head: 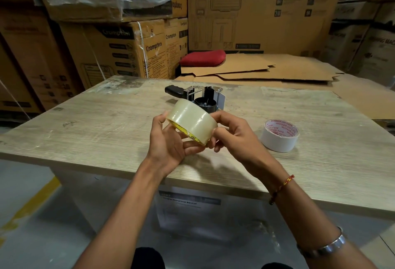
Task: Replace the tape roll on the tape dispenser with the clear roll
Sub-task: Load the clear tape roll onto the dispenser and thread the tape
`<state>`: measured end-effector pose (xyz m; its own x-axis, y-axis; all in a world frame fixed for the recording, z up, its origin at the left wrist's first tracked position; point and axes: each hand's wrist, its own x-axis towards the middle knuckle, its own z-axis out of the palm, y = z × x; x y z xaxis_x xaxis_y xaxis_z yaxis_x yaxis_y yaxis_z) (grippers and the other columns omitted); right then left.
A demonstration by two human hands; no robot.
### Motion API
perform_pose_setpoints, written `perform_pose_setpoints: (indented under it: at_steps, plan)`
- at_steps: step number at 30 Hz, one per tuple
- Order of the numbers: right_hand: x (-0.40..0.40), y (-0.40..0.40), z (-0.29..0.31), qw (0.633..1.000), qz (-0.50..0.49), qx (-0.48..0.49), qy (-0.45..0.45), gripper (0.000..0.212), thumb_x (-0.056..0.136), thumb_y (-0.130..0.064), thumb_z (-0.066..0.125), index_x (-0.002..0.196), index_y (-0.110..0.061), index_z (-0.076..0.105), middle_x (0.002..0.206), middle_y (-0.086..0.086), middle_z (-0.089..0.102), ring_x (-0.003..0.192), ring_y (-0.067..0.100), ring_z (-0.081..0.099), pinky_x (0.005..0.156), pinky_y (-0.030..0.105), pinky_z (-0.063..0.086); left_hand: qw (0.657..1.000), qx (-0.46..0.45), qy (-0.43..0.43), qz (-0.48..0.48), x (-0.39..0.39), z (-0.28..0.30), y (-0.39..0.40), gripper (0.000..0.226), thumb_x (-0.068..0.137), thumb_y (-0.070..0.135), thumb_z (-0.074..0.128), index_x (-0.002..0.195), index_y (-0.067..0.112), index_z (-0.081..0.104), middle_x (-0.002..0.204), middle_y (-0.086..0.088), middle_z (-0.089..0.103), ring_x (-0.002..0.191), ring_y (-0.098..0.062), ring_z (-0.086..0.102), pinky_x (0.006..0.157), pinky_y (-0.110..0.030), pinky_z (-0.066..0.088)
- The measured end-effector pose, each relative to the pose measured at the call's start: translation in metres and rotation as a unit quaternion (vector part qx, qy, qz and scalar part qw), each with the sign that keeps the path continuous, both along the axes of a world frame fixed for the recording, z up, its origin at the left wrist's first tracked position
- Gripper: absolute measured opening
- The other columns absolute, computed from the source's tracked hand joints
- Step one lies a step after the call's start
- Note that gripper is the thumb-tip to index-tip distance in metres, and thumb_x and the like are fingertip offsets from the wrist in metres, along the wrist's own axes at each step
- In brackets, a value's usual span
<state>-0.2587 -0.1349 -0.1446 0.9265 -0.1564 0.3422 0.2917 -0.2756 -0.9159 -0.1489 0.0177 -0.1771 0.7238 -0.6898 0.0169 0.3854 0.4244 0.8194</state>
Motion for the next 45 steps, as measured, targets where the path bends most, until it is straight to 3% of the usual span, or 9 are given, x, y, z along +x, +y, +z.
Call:
perform_pose_setpoints:
  at_steps: [9, 11, 15, 19, 23, 28, 33, 40, 45]
  plan:
    - [0.003, 0.002, -0.001, 1.0, 0.022, 0.006, -0.001, 0.024, 0.096, 0.0, 0.049, 0.108, -0.01, 0.068, 0.071, -0.013, 0.065, 0.064, 0.009, 0.055, 0.064, 0.032, 0.05, 0.997, -0.006, 0.066, -0.042, 0.008, -0.003, 0.0, 0.076, 0.091, 0.066, 0.036, 0.136, 0.007, 0.056, 0.126, -0.026, 0.065, 0.098, -0.042, 0.068, 0.068, -0.041, 0.06]
    - [0.003, -0.001, -0.002, 1.0, 0.021, 0.018, 0.0, 0.025, 0.097, 0.001, 0.048, 0.109, -0.008, 0.067, 0.071, -0.012, 0.065, 0.065, 0.01, 0.055, 0.064, 0.03, 0.049, 0.997, -0.012, 0.069, 0.015, 0.008, -0.006, -0.005, 0.065, 0.095, 0.058, 0.039, 0.13, 0.007, 0.059, 0.122, -0.024, 0.067, 0.101, -0.04, 0.069, 0.08, -0.052, 0.058]
    - [0.001, -0.007, -0.006, 1.0, 0.0, 0.016, 0.015, 0.024, 0.094, -0.003, 0.05, 0.104, -0.012, 0.07, 0.075, -0.01, 0.066, 0.063, 0.009, 0.055, 0.059, 0.026, 0.047, 0.974, 0.079, -0.062, 0.204, 0.003, -0.004, -0.005, 0.028, 0.1, 0.033, 0.046, 0.099, 0.018, 0.07, 0.088, -0.005, 0.072, 0.082, -0.026, 0.069, 0.061, -0.041, 0.059]
    - [0.003, -0.01, -0.008, 0.998, -0.05, -0.023, 0.041, 0.025, 0.079, -0.021, 0.053, 0.095, -0.024, 0.072, 0.074, -0.017, 0.068, 0.06, 0.005, 0.056, 0.054, 0.022, 0.045, 0.88, 0.182, -0.323, 0.297, -0.008, 0.001, 0.007, 0.018, 0.096, 0.024, 0.055, 0.095, 0.029, 0.072, 0.098, 0.009, 0.072, 0.097, -0.016, 0.066, 0.08, -0.035, 0.058]
    - [0.005, -0.01, -0.009, 0.995, -0.066, -0.05, 0.062, 0.028, 0.077, -0.026, 0.055, 0.098, -0.022, 0.073, 0.082, -0.008, 0.07, 0.059, 0.001, 0.057, 0.053, 0.02, 0.044, 0.705, 0.251, -0.588, 0.309, -0.026, 0.01, 0.011, 0.011, 0.092, 0.019, 0.066, 0.102, 0.016, 0.069, 0.105, 0.002, 0.06, 0.098, -0.018, 0.059, 0.081, -0.031, 0.052]
    - [0.005, -0.011, -0.006, 0.996, -0.046, -0.055, 0.058, 0.024, 0.085, -0.019, 0.057, 0.1, -0.021, 0.075, 0.086, -0.003, 0.07, 0.059, -0.001, 0.056, 0.053, 0.018, 0.044, 0.556, 0.268, -0.734, 0.286, -0.031, 0.015, 0.012, 0.016, 0.09, 0.022, 0.068, 0.101, 0.011, 0.071, 0.106, -0.004, 0.059, 0.096, -0.019, 0.05, 0.076, -0.027, 0.045]
    - [0.01, -0.009, -0.005, 0.993, -0.059, -0.088, 0.055, 0.023, 0.09, -0.022, 0.059, 0.106, -0.024, 0.075, 0.092, -0.004, 0.071, 0.062, -0.001, 0.058, 0.057, 0.019, 0.044, 0.66, 0.307, -0.615, 0.303, -0.024, 0.02, 0.01, 0.032, 0.088, 0.041, 0.064, 0.108, 0.017, 0.06, 0.107, 0.003, 0.054, 0.095, -0.018, 0.054, 0.079, -0.038, 0.051]
    - [0.008, -0.013, -0.008, 0.991, -0.046, -0.111, 0.053, 0.027, 0.091, -0.016, 0.059, 0.113, -0.024, 0.073, 0.103, -0.006, 0.072, 0.067, 0.003, 0.061, 0.059, 0.02, 0.047, 0.732, 0.361, -0.53, 0.229, -0.012, 0.004, 0.011, 0.08, 0.079, 0.074, 0.053, 0.143, 0.026, 0.042, 0.131, 0.006, 0.051, 0.114, -0.013, 0.054, 0.093, -0.04, 0.052]
    - [0.01, -0.022, -0.01, 0.987, -0.049, -0.134, 0.072, 0.03, 0.094, -0.016, 0.059, 0.121, -0.028, 0.067, 0.105, -0.008, 0.069, 0.075, 0.008, 0.066, 0.062, 0.028, 0.056, 0.807, 0.305, -0.455, 0.22, -0.003, -0.005, 0.018, 0.071, 0.083, 0.062, 0.065, 0.142, 0.029, 0.046, 0.123, 0.007, 0.058, 0.105, -0.004, 0.062, 0.076, -0.015, 0.054]
